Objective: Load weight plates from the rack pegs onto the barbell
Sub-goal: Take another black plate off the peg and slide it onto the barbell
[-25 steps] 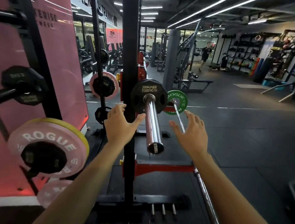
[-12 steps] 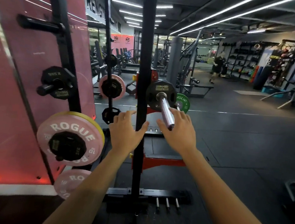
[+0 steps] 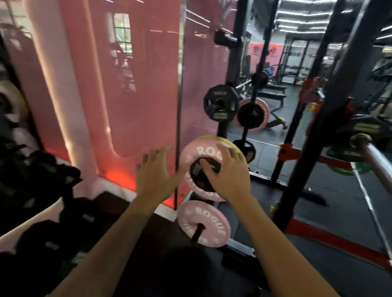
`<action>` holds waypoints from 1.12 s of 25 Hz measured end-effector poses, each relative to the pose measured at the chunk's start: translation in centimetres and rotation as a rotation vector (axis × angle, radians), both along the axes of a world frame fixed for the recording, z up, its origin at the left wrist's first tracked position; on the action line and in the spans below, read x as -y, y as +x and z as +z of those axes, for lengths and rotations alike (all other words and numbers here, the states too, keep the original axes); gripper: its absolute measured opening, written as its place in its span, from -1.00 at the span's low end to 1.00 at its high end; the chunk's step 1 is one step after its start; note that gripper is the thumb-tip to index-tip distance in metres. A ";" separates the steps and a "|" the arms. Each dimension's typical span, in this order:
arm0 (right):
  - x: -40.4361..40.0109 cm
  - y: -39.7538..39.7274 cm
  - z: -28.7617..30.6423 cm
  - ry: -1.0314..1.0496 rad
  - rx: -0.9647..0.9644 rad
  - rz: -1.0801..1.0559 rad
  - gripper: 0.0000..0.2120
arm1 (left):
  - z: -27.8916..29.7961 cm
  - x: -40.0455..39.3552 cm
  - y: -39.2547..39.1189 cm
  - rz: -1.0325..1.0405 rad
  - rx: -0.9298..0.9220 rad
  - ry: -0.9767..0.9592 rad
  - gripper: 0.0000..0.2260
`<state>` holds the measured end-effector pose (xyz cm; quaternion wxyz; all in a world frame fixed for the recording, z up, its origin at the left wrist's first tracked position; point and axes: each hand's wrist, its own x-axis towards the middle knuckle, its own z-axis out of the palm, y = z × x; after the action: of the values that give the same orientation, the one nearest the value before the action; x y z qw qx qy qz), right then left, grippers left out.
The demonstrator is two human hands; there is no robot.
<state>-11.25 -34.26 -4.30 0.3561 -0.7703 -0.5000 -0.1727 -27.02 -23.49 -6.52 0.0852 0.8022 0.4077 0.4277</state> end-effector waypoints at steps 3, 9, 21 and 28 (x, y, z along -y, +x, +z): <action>-4.2 -4.3 0.0 -0.028 -0.009 0.071 -0.39 | 0.0 -2.3 -3.6 0.009 -0.008 -0.031 -0.42; -9.1 -3.7 0.2 -0.027 -0.004 0.056 -0.41 | -0.4 -6.6 -3.7 -0.014 0.042 -0.052 -0.48; -18.1 12.2 0.8 0.036 -0.044 -0.142 -0.43 | 1.2 -17.9 12.5 -0.178 0.028 -0.017 -0.49; -24.3 20.5 0.7 0.004 -0.050 -0.277 -0.45 | -0.4 -27.5 21.3 -0.232 0.008 -0.043 -0.47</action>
<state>9.26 -9.96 -3.60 0.3427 -0.8354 -0.3793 -0.2019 -5.72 4.05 -6.91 0.1532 0.8403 0.3210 0.4092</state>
